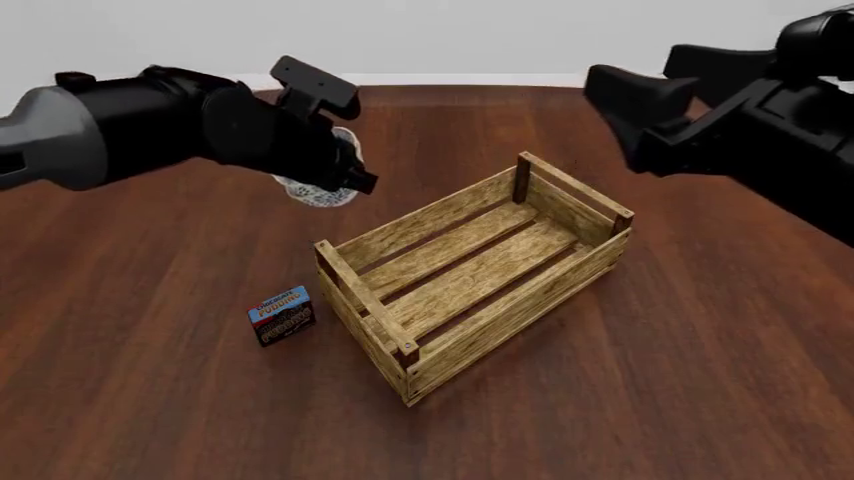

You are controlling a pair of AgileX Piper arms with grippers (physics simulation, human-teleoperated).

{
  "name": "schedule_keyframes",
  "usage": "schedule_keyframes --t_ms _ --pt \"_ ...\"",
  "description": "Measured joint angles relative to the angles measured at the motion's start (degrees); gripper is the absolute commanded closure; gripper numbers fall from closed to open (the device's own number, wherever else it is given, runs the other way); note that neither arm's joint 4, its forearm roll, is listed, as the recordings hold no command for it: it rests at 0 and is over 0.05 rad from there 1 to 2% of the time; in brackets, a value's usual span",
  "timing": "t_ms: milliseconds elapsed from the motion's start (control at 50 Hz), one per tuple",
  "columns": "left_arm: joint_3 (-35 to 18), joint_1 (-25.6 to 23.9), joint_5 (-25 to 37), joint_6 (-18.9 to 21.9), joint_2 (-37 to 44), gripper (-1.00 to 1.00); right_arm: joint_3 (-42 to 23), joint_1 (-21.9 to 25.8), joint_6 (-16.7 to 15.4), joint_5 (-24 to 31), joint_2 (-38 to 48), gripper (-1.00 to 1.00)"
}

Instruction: Stack the right bowl on the left bowl and place them in the tray.

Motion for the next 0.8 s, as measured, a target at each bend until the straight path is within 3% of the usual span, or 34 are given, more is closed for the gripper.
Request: schedule_keyframes --t_ms 800 --pt "-4.62 -9.42 -0.04 2.89 5.42 1.0 0.1 -3.29 -0.18 0.21 -0.13 -1.0"
